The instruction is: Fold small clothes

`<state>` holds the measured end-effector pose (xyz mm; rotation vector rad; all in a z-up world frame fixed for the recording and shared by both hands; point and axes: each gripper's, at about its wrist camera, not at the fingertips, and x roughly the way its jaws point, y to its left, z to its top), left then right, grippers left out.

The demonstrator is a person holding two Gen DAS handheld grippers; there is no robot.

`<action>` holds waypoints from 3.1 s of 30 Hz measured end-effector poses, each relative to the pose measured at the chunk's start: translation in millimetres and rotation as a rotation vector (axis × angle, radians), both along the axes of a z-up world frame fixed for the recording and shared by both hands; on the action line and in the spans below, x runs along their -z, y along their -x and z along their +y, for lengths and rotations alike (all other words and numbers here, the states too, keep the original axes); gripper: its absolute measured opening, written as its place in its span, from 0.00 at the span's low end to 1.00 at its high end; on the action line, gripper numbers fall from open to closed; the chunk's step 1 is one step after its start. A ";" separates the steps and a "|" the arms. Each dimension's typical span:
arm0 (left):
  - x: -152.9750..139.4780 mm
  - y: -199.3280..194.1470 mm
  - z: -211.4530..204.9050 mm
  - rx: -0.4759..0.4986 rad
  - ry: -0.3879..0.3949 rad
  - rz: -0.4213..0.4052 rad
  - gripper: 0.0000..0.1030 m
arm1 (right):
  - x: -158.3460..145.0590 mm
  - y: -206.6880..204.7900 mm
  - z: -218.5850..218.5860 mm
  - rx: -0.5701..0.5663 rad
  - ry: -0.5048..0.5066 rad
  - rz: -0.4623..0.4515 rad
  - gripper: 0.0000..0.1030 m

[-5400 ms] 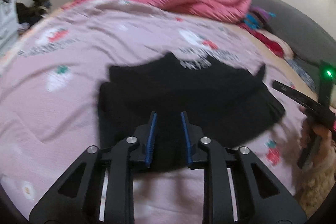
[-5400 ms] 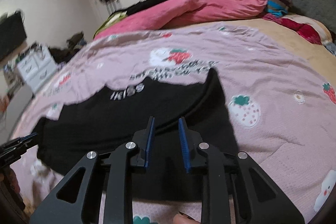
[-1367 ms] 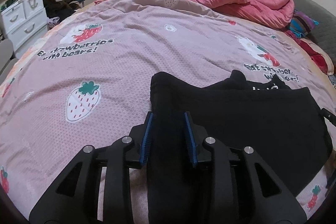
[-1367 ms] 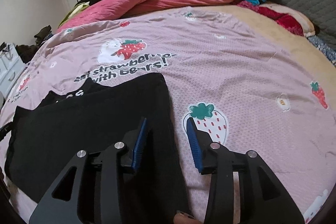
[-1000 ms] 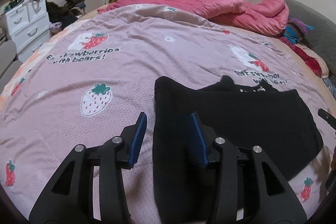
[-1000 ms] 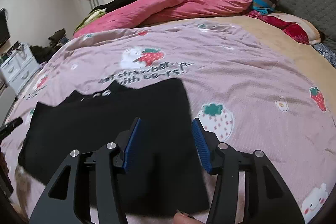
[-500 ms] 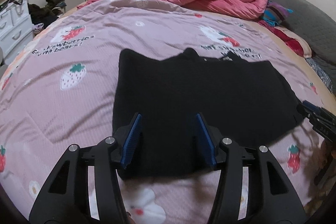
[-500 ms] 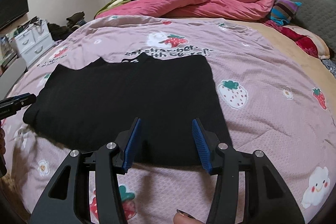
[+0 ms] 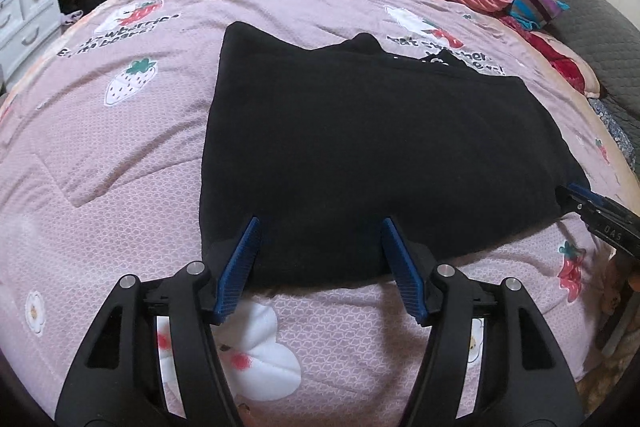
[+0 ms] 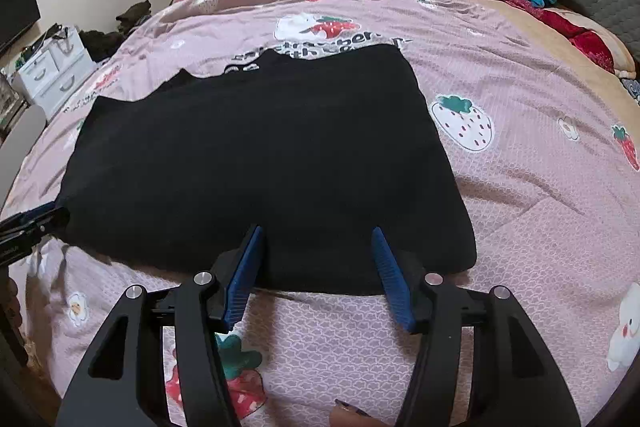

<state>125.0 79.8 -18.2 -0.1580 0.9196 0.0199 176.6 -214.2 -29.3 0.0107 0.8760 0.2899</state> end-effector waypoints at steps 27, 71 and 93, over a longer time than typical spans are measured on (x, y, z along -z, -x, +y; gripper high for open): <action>-22.3 9.1 -4.5 0.007 -0.033 -0.078 0.91 | -29.9 20.6 4.9 -0.034 -0.029 -0.202 0.96; -24.6 -6.6 87.0 -0.236 -0.032 -0.060 0.91 | -24.9 54.8 169.2 -0.406 0.153 -0.264 0.96; -12.8 -77.8 105.1 -0.266 -0.070 -0.013 0.91 | 9.0 43.4 255.7 -0.521 0.339 -0.253 0.96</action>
